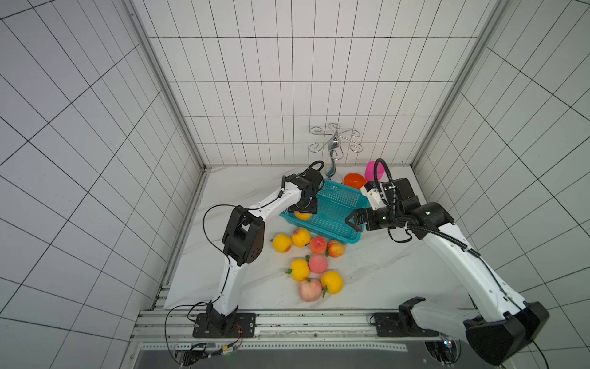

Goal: Put the peaches into the basket
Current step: Place the peach in the basket.

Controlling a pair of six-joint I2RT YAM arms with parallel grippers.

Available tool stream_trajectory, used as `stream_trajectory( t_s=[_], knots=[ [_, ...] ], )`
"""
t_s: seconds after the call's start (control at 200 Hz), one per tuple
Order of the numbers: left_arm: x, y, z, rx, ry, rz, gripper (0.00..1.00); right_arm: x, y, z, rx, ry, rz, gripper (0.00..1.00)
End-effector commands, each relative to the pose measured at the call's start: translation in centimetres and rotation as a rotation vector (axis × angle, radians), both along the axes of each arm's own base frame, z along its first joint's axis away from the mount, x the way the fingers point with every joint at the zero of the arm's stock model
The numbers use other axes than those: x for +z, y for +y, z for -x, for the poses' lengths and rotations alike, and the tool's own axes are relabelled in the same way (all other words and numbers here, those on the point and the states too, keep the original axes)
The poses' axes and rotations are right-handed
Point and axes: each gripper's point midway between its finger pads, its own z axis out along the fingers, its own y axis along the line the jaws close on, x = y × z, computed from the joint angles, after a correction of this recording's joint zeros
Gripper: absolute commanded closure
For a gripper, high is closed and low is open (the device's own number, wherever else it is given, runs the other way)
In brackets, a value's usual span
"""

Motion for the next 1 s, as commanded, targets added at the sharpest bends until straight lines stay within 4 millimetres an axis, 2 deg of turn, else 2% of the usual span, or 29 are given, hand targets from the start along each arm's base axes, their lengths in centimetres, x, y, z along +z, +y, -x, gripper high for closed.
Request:
stream_trajectory(
  t_s=[0.0, 0.255, 0.994],
  knots=[
    [-1.5, 0.2, -0.6, 0.002, -0.006, -0.024, 0.28, 2.2, 0.1, -0.3, 0.011, -0.054, -0.029, 0.01],
    [-2.9, 0.5, -1.3, 0.011, -0.010, -0.044, 0.27, 2.3, -0.1, -0.3, 0.008, -0.060, -0.022, 0.01],
    [-4.2, 0.9, -1.6, 0.017, 0.001, -0.069, 0.23, 2.3, -0.4, -0.4, -0.001, -0.056, -0.022, 0.02]
  ],
)
